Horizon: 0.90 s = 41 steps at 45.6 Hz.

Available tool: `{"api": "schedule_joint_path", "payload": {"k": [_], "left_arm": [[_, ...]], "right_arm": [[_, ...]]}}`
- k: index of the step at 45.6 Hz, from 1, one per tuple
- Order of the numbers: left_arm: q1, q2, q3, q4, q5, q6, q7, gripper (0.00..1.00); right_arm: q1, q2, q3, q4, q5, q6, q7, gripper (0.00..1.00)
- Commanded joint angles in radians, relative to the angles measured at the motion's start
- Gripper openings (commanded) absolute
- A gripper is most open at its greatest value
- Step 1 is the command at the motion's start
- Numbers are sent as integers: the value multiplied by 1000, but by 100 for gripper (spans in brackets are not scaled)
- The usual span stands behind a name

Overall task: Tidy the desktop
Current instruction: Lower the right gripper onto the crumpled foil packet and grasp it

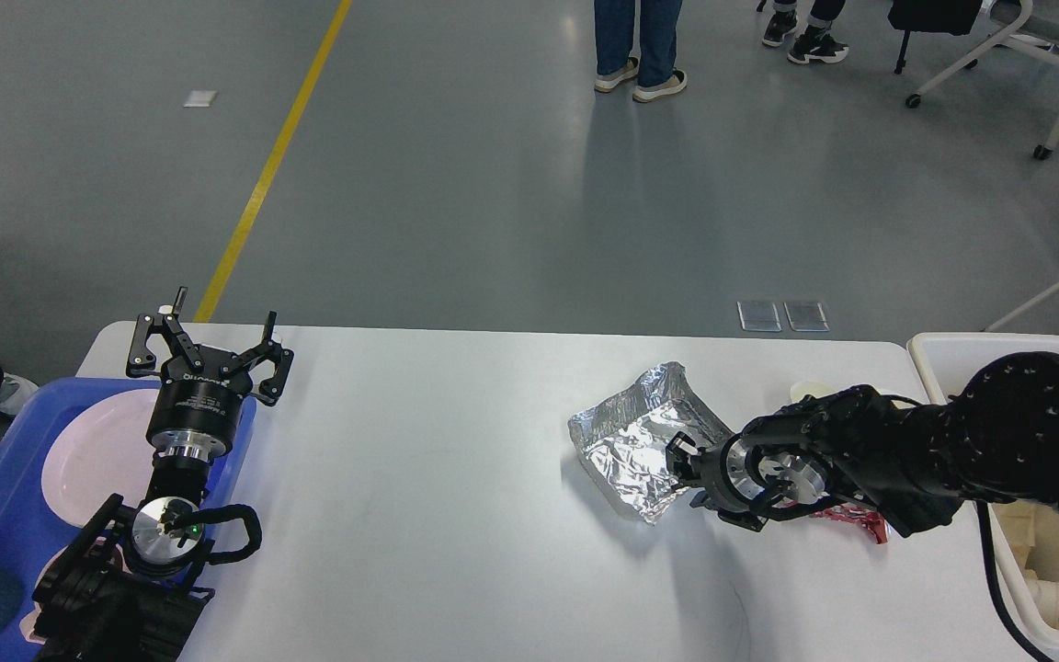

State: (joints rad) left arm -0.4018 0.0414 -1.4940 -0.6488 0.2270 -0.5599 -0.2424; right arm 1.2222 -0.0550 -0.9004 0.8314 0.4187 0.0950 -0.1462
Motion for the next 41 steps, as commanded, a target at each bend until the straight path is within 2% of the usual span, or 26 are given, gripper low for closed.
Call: {"api": "schedule_joint_path", "payload": {"k": [1,17,23,34,41], "left_arm": [[0,0,0,0,0,0,0,96],[0,0,0,0,0,0,0,96],[0,0,0,0,0,0,0,96],[0,0,0,0,0,0,0,96],[0,0,0,0,0,0,0,96]], "right_arm": [[-1,-2,0,6,2,0,1,0],[-6,4,8,12,8,-1,1,0],[26,11,8,64,9,0,1,0],[341,-91,-17,458,2,17,1,0],[629,-121,-156,687,-55,80,-1,0]]}}
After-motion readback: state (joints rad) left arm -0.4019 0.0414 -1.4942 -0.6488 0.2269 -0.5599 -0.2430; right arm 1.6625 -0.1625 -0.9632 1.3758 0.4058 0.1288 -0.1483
